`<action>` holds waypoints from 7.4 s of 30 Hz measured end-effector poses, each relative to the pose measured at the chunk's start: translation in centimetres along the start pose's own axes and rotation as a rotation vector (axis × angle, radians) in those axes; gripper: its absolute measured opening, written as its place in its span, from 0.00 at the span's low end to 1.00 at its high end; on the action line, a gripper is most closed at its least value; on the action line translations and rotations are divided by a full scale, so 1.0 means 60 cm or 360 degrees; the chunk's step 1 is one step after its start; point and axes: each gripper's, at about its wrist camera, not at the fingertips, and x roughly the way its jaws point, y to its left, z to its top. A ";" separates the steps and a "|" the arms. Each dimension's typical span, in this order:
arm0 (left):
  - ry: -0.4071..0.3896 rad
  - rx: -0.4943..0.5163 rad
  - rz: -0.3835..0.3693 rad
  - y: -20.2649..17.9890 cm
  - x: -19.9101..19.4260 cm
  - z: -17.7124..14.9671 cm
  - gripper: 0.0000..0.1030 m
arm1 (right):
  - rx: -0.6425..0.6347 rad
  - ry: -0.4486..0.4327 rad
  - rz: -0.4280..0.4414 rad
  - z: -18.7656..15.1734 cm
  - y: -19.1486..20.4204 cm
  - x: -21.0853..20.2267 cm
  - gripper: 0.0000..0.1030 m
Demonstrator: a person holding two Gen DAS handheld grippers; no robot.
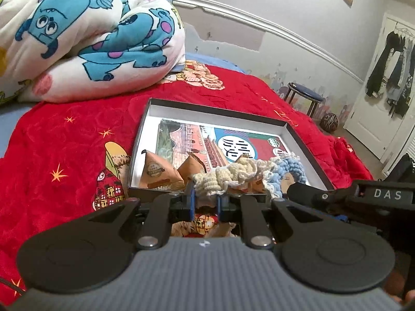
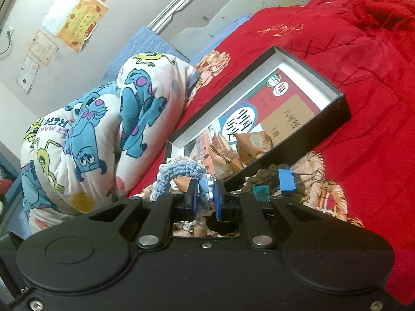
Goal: Organize objects
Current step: 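Carry both held scrunchies up and over the black box, then open both tools to drop the scrunchies into the box, then move both tools back toward the dark scrunchies beside the box, then grasp the black white-trimmed scrunchie with the left tool while the right tool grasps the brown braided scrunchie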
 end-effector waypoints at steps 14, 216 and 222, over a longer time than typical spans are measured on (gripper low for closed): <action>-0.0088 0.0060 0.0043 0.002 0.000 0.012 0.19 | -0.0088 -0.0038 0.0107 0.017 0.011 0.012 0.13; 0.0374 0.0351 -0.0045 -0.057 0.086 -0.010 0.14 | -0.0327 0.0073 -0.0493 0.031 -0.030 -0.023 0.14; 0.0389 0.0363 -0.0022 -0.058 0.088 -0.016 0.15 | -0.0273 0.0170 -0.0583 0.030 -0.054 -0.012 0.19</action>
